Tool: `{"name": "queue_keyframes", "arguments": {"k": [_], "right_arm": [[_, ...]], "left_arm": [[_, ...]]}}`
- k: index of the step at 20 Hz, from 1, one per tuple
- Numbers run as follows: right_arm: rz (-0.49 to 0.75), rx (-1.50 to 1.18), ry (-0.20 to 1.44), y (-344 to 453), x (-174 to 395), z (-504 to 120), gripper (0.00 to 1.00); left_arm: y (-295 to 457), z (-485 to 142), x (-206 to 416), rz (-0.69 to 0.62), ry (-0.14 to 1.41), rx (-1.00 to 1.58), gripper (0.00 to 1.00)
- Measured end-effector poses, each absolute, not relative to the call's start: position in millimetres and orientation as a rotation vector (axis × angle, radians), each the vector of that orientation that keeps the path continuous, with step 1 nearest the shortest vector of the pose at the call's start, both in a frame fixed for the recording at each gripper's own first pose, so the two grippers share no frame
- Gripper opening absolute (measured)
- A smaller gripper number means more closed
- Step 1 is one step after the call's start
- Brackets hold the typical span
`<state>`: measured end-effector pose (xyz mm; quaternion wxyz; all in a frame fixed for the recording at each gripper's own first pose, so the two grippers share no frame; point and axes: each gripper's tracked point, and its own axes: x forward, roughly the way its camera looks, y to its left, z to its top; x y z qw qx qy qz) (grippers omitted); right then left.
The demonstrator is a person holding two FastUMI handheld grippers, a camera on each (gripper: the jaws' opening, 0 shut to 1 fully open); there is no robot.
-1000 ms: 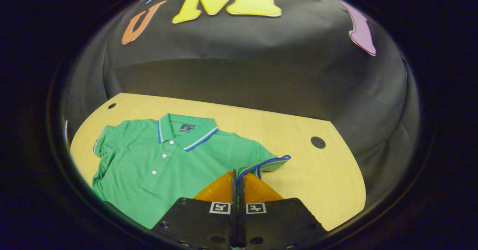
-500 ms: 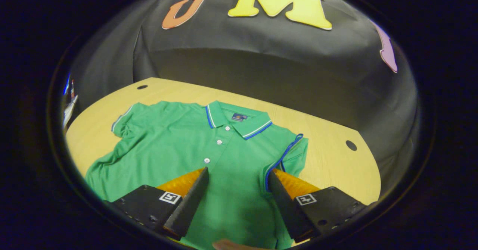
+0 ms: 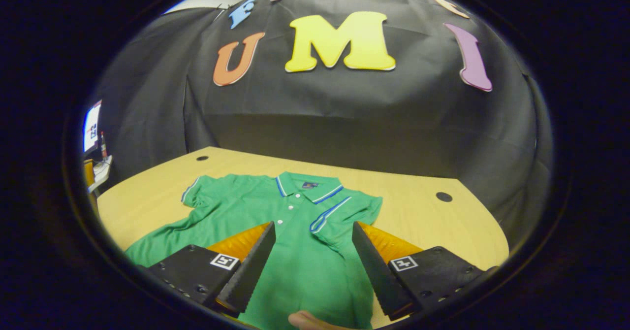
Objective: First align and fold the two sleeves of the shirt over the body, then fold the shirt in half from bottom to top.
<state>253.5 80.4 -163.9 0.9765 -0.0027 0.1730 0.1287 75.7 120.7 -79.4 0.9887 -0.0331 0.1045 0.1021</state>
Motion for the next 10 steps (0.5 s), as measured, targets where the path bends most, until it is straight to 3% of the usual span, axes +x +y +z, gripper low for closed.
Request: {"name": "queue_keyframes", "arguments": {"k": [5,10], "right_arm": [[0.167,-0.014,0.219,29,226,-138,0.95],[0.108,-0.005,0.133,1,197,-118,0.94]], "left_arm": [[125,-95,95,0.171,0.243,-0.11,1.0],[131,-130,144,0.15,0.386,-0.164,1.0]]}}
